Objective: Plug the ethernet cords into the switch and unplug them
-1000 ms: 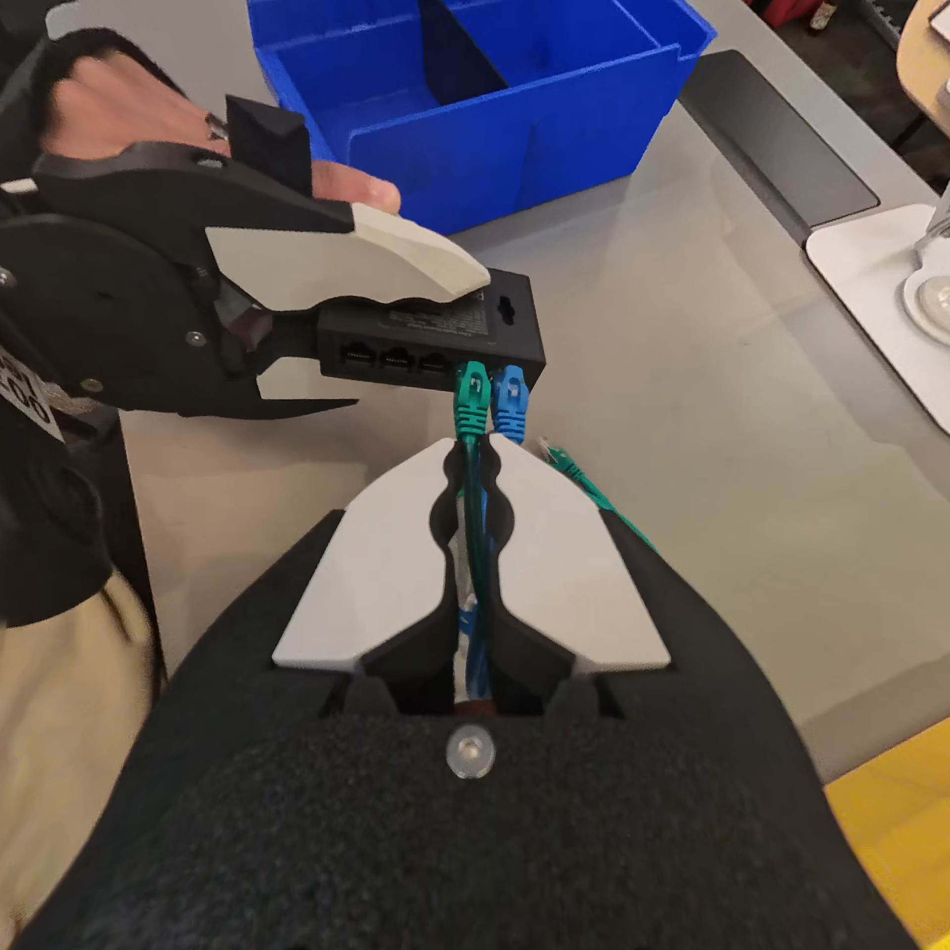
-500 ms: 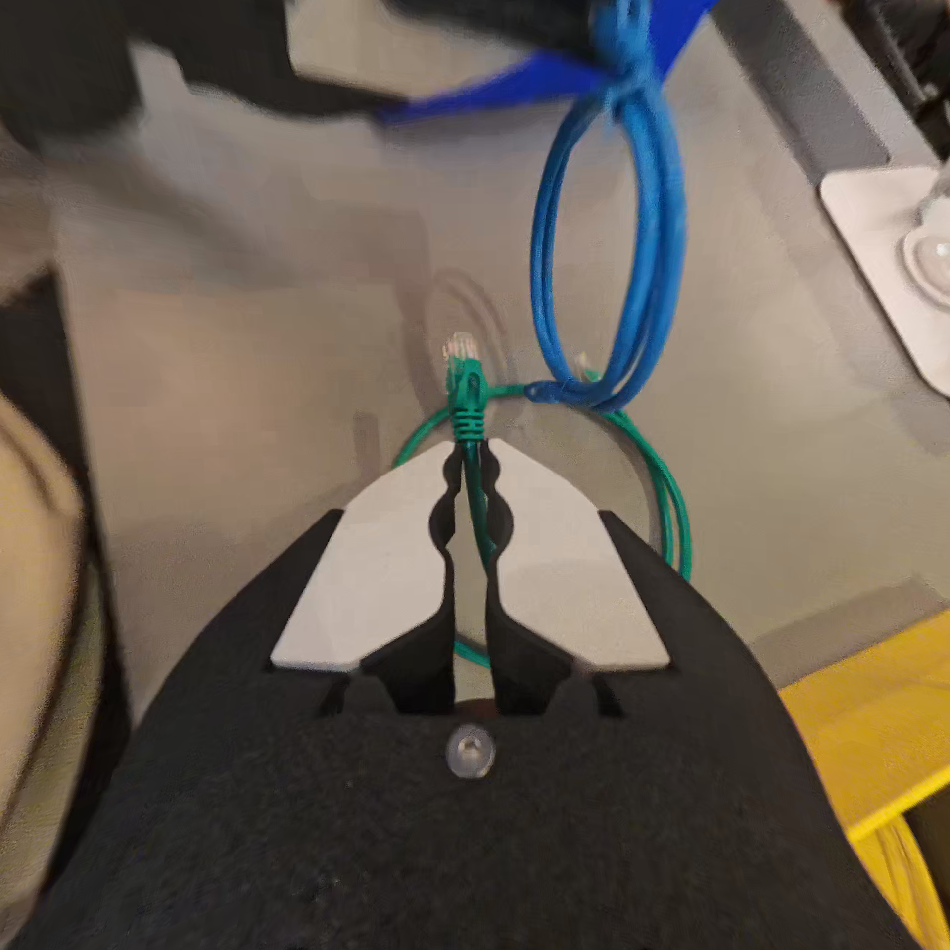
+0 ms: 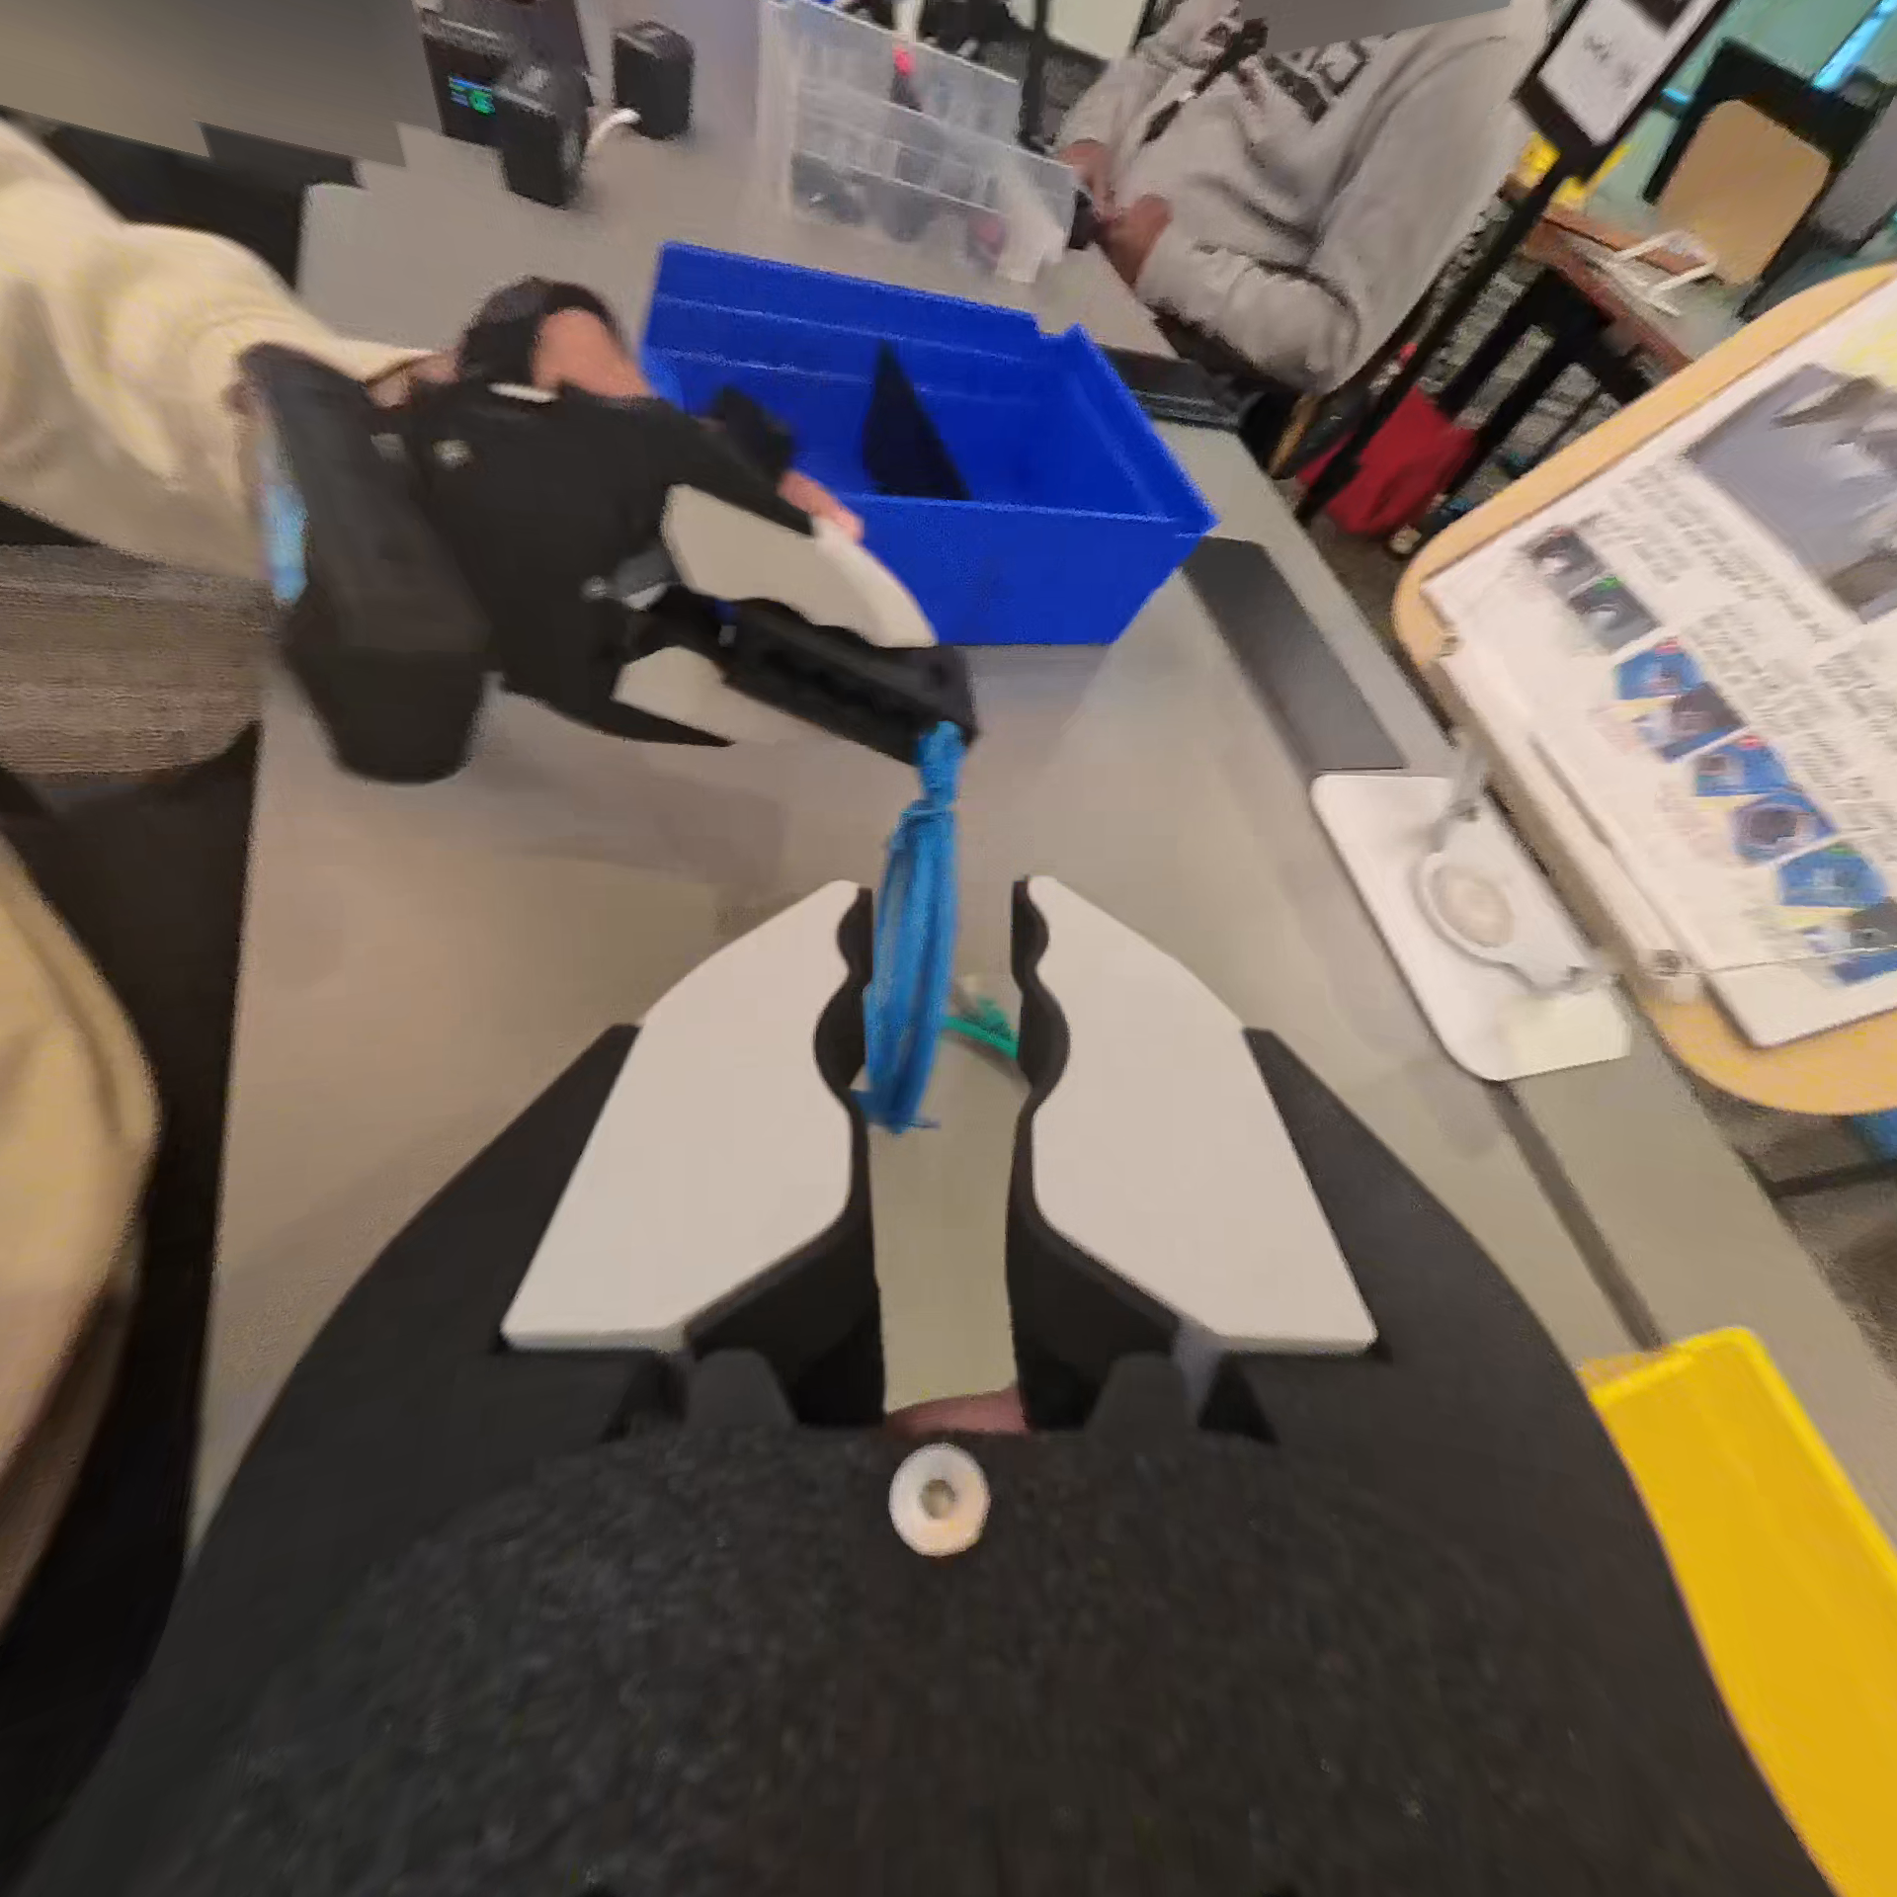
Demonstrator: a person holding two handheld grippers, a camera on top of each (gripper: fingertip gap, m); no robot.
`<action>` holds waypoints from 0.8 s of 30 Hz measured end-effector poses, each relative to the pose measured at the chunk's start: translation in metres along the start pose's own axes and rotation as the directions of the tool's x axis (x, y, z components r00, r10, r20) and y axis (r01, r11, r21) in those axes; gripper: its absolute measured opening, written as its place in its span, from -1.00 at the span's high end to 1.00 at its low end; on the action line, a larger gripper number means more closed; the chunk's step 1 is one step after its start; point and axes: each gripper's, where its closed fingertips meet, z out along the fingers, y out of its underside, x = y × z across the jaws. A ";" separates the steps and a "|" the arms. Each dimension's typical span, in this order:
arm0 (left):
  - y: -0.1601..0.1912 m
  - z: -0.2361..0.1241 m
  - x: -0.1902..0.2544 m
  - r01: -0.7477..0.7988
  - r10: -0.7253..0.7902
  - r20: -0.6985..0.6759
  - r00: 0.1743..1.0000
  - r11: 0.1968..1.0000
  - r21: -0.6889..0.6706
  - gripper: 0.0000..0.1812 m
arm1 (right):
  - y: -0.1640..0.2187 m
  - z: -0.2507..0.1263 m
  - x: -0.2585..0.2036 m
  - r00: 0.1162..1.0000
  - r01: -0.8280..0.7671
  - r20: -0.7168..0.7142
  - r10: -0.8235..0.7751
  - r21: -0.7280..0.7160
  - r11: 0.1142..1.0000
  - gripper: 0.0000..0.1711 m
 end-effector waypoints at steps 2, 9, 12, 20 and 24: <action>-0.003 -0.002 -0.005 -0.045 0.045 0.050 0.998 0.999 -0.006 0.68 | -0.004 0.011 0.014 1.000 -0.024 -0.003 0.024 -0.035 0.999 0.70; -0.007 -0.005 0.002 -0.024 0.024 0.007 1.000 1.000 -0.002 0.67 | 0.001 0.095 -0.017 0.961 0.276 0.041 -0.273 -0.154 0.949 0.66; -0.007 -0.007 0.003 -0.019 0.019 0.000 1.000 1.000 -0.007 0.68 | 0.006 0.113 -0.015 0.932 0.357 0.011 -0.362 -0.194 0.914 0.70; -0.007 -0.009 0.004 -0.021 0.021 -0.009 1.000 1.000 -0.008 0.67 | 0.023 0.126 -0.011 0.859 0.487 -0.003 -0.512 -0.307 0.818 0.78; -0.006 -0.008 0.008 -0.001 0.001 -0.048 0.999 1.000 -0.005 0.67 | 0.026 0.128 -0.012 0.802 0.565 0.010 -0.597 -0.337 0.753 0.80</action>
